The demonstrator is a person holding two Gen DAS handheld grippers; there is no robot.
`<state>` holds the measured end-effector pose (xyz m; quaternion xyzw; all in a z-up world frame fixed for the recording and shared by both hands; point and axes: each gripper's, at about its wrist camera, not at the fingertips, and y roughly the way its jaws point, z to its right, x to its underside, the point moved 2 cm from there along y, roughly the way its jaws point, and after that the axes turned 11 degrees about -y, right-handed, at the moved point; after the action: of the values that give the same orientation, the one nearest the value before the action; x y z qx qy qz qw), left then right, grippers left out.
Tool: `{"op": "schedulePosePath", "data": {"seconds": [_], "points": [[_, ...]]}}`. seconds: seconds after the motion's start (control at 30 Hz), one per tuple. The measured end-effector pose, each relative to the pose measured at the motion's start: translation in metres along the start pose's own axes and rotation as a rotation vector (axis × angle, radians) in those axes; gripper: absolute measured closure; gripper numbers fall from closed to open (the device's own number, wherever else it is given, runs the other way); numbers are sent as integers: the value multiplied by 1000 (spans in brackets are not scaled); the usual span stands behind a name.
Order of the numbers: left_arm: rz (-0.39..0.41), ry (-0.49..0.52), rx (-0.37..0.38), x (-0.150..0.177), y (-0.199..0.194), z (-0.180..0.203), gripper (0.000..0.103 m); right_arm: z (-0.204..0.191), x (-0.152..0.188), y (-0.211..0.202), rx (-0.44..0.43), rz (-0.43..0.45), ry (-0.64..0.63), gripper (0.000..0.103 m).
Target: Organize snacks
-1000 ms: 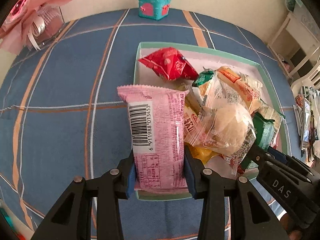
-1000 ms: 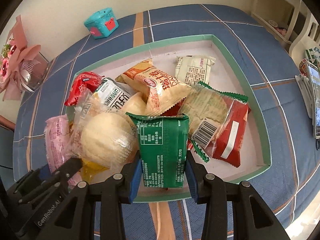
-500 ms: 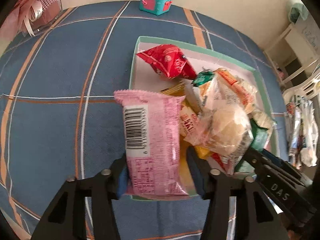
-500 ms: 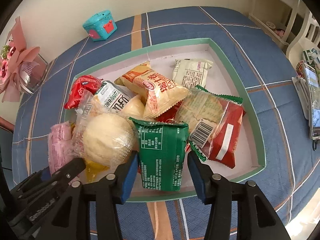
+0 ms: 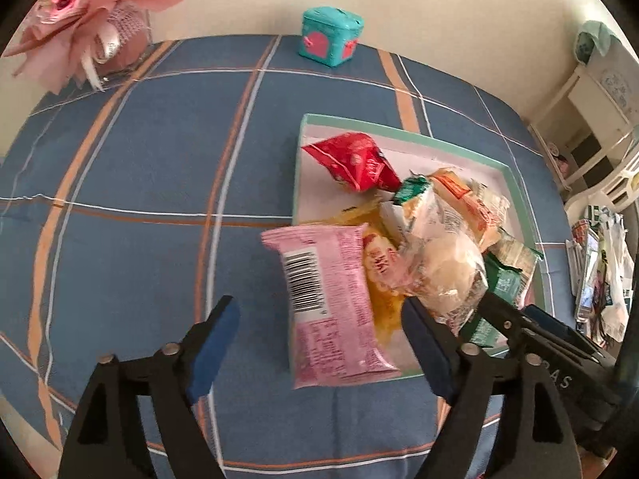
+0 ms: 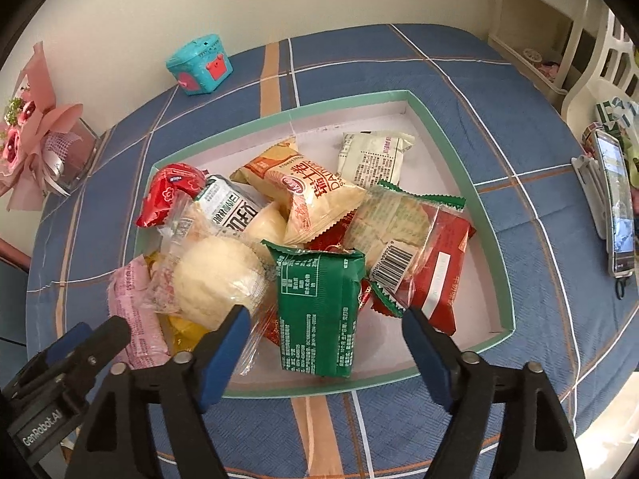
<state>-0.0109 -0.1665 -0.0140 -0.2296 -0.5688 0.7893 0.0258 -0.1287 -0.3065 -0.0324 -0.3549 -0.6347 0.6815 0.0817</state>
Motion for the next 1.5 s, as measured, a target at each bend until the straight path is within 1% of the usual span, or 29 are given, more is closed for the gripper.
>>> {"op": "schedulePosePath", "data": {"seconds": [0.07, 0.1, 0.13, 0.17, 0.2, 0.33, 0.47, 0.6, 0.67, 0.73, 0.77, 0.87, 1.1, 1.27, 1.5], "points": [[31, 2, -14, 1, -9, -7, 14, -2, 2, -4, 1, 14, -8, 11], [50, 4, -23, 3, -13, -9, 12, -3, 2, -7, -1, 24, -11, 6], [66, 5, -30, 4, -16, -11, 10, -4, 4, -10, -1, 36, -13, 1], [85, 5, -43, 5, -19, -14, 4, -6, 4, -12, -2, 46, -17, 0], [100, 7, -55, 6, -22, -16, 2, -8, 5, -15, 0, 57, -22, 0], [159, 21, -108, 12, -33, -25, 2, -16, 17, -24, 0, 75, -42, 0], [225, 23, -192, 20, -45, -31, 2, -24, 30, -31, -4, 87, -63, 0], [258, 5, -248, 29, -53, -41, 2, -31, 43, -34, -4, 85, -77, 0], [257, -11, -305, 34, -54, -47, 2, -33, 48, -36, -8, 86, -85, 0], [263, -6, -357, 38, -55, -50, 2, -35, 52, -38, -12, 89, -93, 0], [263, -1, -367, 39, -55, -51, 2, -36, 53, -39, -12, 91, -97, 0], [248, -4, -364, 42, -54, -56, 2, -38, 53, -39, -14, 91, -103, 0], [244, -11, -371, 49, -55, -62, 2, -39, 52, -38, -17, 91, -112, 0], [241, -25, -380, 47, -55, -67, 2, -41, 51, -37, -24, 91, -125, 0], [235, -17, -382, 46, -53, -66, 2, -43, 51, -34, -38, 87, -132, 0]]}}
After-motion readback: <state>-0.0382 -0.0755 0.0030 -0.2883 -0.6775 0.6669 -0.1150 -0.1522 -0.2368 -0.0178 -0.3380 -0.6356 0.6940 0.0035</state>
